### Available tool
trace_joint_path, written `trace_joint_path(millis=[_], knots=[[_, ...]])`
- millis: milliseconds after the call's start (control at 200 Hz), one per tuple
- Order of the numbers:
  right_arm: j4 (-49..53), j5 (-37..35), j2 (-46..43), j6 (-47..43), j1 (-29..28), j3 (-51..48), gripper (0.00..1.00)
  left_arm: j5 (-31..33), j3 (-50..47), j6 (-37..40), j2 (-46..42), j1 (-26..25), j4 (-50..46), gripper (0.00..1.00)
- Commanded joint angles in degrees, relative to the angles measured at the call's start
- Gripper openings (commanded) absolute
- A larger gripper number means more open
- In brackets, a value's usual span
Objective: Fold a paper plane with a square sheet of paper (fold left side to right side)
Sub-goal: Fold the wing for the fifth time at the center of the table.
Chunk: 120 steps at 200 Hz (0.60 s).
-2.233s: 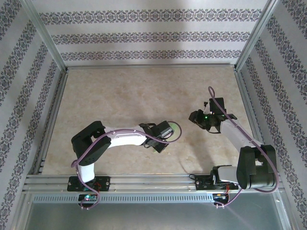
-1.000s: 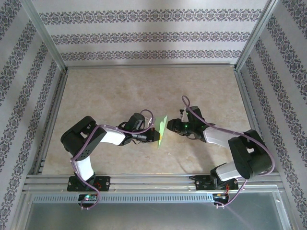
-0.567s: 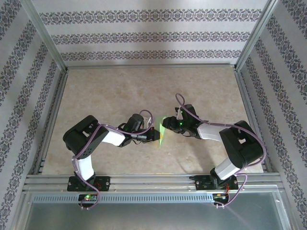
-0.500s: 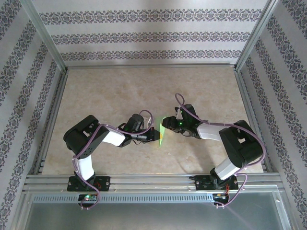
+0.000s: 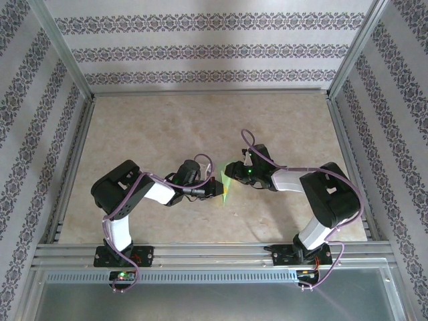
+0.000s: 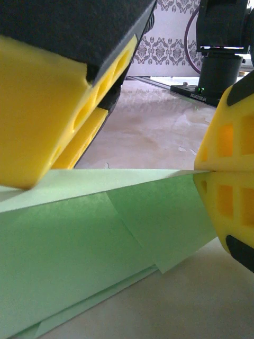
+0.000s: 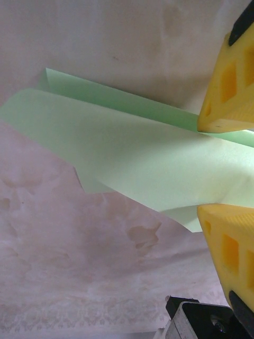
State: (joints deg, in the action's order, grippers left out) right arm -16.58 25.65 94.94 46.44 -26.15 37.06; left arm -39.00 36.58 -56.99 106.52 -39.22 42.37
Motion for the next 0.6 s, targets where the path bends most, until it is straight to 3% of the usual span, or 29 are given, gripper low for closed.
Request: trace_joint_path(millis=[0, 345, 595], knots=[[-1.01, -1.26, 1.29, 0.23, -1.00, 1.65, 0.41, -0.85, -0.63, -1.09, 1.59, 1.03, 3.59, 0.00], [4.50, -2.60, 4.98, 0.04, -2.04, 4.06, 0.38, -0.59, -0.85, -1.34, 1.59, 1.12, 3.69, 0.16], [7.50, -3.93, 5.60, -1.17, -2.41, 5.03, 0.38, 0.40, -2.74, -0.11, -3.61, 3.29, 0.61, 0.28]])
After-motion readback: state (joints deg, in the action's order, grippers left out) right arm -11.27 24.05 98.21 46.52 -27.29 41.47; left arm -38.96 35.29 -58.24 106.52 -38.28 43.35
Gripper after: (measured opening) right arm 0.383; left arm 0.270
